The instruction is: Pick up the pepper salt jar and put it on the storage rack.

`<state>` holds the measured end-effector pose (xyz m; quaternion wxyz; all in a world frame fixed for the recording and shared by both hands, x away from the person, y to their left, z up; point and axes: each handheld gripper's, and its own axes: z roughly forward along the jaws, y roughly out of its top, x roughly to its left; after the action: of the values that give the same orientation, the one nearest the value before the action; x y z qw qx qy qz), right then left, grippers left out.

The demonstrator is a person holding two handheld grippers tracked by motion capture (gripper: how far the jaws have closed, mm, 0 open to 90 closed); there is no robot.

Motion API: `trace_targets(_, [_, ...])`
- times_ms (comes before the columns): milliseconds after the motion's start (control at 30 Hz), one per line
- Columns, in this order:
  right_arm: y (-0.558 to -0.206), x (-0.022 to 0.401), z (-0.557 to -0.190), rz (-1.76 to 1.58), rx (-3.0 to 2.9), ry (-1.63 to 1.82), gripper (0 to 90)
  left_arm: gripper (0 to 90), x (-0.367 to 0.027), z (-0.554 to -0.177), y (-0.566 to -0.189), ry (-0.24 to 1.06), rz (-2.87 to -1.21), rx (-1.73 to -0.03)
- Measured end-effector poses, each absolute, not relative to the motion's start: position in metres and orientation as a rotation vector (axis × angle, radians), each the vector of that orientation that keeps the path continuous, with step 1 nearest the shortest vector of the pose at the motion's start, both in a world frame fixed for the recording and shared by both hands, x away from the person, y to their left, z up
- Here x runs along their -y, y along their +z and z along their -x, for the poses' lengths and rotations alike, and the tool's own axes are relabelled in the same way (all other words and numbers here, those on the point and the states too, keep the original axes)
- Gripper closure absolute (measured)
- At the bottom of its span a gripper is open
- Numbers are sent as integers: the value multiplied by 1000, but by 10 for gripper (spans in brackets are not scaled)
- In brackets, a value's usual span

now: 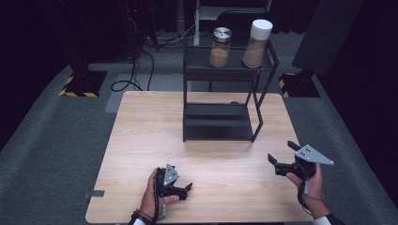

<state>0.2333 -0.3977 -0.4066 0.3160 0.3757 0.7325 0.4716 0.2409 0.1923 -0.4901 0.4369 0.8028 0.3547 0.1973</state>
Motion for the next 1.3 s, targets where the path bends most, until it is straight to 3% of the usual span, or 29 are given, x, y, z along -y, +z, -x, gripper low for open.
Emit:
trace_targets(733, [-451, 401, -235, -1108, -2094, 1143, 48, 38, -192, -241, -490, 490, -1997, -881])
trace_targets(1300, [-466, 400, -232, -1141, -2127, 1105, 49, 39, -192, -241, -490, 489, -1997, -879])
